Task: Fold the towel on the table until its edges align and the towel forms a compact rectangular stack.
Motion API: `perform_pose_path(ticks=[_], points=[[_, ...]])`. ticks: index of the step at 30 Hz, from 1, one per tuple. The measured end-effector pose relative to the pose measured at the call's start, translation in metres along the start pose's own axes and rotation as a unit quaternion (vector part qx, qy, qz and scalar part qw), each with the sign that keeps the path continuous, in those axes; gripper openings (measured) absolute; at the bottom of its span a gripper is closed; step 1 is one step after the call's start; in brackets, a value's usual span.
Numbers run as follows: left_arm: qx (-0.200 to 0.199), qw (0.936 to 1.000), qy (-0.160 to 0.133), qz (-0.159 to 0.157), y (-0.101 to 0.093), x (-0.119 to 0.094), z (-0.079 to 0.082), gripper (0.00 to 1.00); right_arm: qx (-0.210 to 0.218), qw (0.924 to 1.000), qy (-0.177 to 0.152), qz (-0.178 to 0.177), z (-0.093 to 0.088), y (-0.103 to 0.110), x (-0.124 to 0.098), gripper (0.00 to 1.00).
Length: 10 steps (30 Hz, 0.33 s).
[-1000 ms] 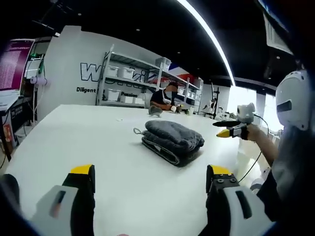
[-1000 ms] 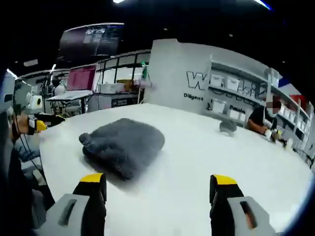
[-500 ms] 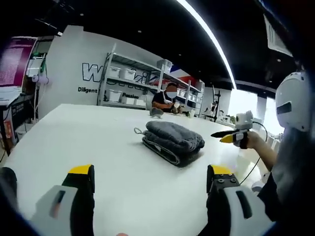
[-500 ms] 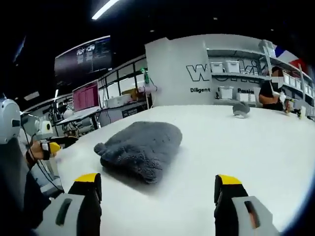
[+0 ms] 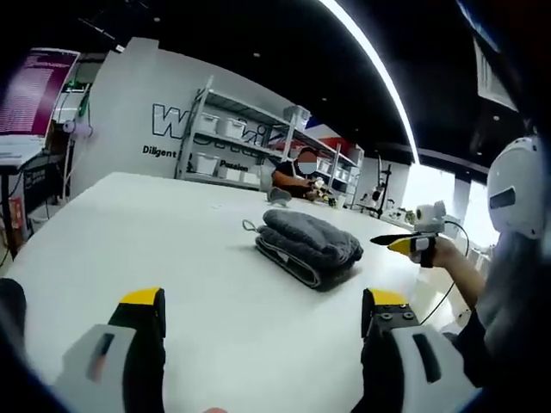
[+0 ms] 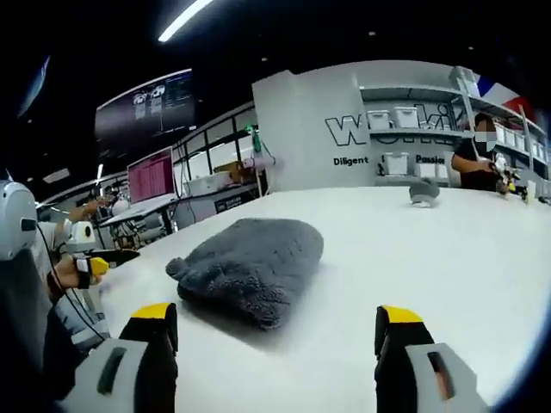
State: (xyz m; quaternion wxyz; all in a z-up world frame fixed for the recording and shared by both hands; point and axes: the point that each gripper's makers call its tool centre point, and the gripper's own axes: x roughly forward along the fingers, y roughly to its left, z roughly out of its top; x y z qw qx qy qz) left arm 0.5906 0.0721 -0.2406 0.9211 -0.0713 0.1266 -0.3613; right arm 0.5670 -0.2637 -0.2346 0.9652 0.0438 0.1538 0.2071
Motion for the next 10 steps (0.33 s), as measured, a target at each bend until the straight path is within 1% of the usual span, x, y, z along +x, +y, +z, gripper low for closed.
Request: perform_pose_path(ticks=[3,5,10], points=[[0.004,1.0,0.007,-0.002,-0.0013,0.0036,-0.0044,0.99,0.005,0.9998,-0.015,-0.007,0.005,-0.0044,-0.0033,0.99],[0.001,0.9999,0.01,-0.005,-0.0022,0.0059,-0.0061,0.99,0.013,0.9996,-0.026,-0.003,0.0067,-0.0042,-0.0035,0.99],[0.002,0.9999,0.011,-0.006,-0.0033,0.0071,-0.0063,0.99,0.023,0.9994,-0.026,0.004,0.0038,-0.002,-0.0002,0.99]])
